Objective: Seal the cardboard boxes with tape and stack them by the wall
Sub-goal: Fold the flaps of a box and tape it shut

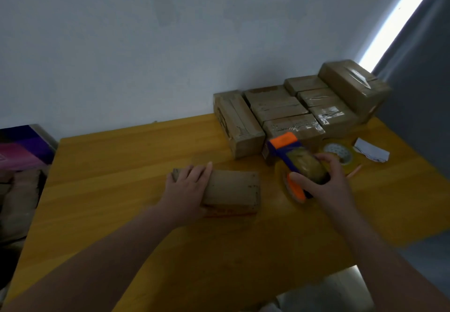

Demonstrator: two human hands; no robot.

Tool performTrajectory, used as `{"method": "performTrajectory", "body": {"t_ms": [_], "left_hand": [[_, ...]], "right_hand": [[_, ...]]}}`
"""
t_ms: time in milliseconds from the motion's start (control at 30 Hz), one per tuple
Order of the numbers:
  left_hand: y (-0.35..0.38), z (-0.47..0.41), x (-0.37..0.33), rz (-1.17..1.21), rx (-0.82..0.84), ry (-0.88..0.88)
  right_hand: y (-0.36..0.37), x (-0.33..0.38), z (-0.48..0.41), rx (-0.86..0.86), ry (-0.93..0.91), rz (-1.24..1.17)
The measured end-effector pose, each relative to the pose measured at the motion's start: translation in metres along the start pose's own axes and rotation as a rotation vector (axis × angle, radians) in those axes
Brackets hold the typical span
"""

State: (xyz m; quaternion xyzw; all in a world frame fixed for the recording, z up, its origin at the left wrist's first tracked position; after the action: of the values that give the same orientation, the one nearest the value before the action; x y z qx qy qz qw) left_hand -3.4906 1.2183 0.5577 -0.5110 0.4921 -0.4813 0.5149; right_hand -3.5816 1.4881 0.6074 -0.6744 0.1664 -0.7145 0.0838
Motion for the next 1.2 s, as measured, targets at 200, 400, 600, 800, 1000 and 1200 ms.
{"method": "performTrajectory", "body": {"t_ms": [200,400,600,800,1000,1200], "left_hand": [[0.000,-0.002,-0.036,-0.034,-0.001,0.231],[0.007,-0.002,-0.054,-0.109,0.102,0.331],[0.007,-0.007,-0.053,-0.110,0.131,0.348],[-0.021,-0.013,-0.027,0.501,-0.115,0.138],[-0.020,0.003,0.015,1.534,0.054,-0.809],[-0.021,0.003,0.000,1.668,0.207,-0.915]], "right_hand": [[0.011,0.079,0.017,0.219,-0.173,-0.112],[0.057,0.073,0.047,0.454,-0.206,-0.051],[0.067,0.082,0.051,0.463,-0.425,0.139],[0.059,0.083,0.049,0.393,-0.588,0.310],[0.058,0.077,0.050,0.403,-0.576,0.316],[0.056,0.078,0.054,0.399,-0.604,0.324]]}}
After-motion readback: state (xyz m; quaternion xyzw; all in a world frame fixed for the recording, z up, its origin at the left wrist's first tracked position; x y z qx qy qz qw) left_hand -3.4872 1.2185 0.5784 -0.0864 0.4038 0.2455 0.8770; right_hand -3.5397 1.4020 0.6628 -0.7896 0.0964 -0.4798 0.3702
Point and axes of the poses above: each hand's wrist, its own z-axis away from the middle knuckle, its own y-axis out of the palm, x = y × z, the point moved 10 cm from there along -z, towards the middle knuckle, and after that the axes turned 15 degrees about -x, right-handed, at the moved point
